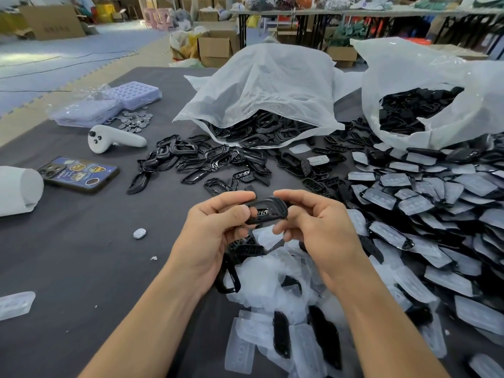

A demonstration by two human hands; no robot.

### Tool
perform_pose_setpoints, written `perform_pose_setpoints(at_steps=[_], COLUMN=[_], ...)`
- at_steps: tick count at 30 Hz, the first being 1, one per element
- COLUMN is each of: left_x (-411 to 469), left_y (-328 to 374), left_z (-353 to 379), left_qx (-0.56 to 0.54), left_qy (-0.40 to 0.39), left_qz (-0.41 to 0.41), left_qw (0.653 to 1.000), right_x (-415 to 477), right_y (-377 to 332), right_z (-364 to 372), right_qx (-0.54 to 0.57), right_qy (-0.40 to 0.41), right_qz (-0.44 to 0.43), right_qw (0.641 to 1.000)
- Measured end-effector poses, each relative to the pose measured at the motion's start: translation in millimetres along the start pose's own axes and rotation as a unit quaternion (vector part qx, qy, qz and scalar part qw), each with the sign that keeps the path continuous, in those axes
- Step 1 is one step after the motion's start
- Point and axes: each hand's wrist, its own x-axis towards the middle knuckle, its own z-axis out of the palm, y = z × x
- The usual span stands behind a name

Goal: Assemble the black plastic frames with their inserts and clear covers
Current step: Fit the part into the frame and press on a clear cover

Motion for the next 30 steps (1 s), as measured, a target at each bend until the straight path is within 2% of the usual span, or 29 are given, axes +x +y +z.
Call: perform_pose_setpoints(at_steps=[6,9,11,13,15,17,20,24,30], left_x=[1,1,-2,-2,0,1,-1,-1,-1], left_y=[-4,-3,-4,-4,-2,-1,-3,-7,-7], left_z=[-1,-3,-2,-2,-2,-3,-1,0,-3], left_qx=[0.105,0.191,0.209,0.168,0.077,0.042,0.085,0.110,0.058], left_qy=[0.054,0.069,0.065,0.051,0.028,0.001,-0.016,0.020,0.018], left_qz=[0.088,0.144,0.142,0.103,0.044,0.019,0.060,0.116,0.050], left_qw=[0.989,0.969,0.965,0.979,0.996,0.999,0.994,0.987,0.997], right_x=[-6,-7,-7,-6,-5,-5,-6,-8,-6], right_y=[-3,-6,-5,-4,-5,-6,-4,-3,1], right_z=[5,1,0,0,1,3,5,9,14], right_qx=[0.071,0.062,0.037,0.029,0.059,0.085,0.083,0.053,-0.005], right_qy=[-0.111,-0.121,-0.113,-0.098,-0.078,-0.060,-0.051,-0.065,-0.051], right_qz=[0.028,0.042,0.038,0.033,0.035,0.038,0.045,0.045,0.030], right_qw=[0.991,0.990,0.992,0.994,0.995,0.994,0.994,0.995,0.998])
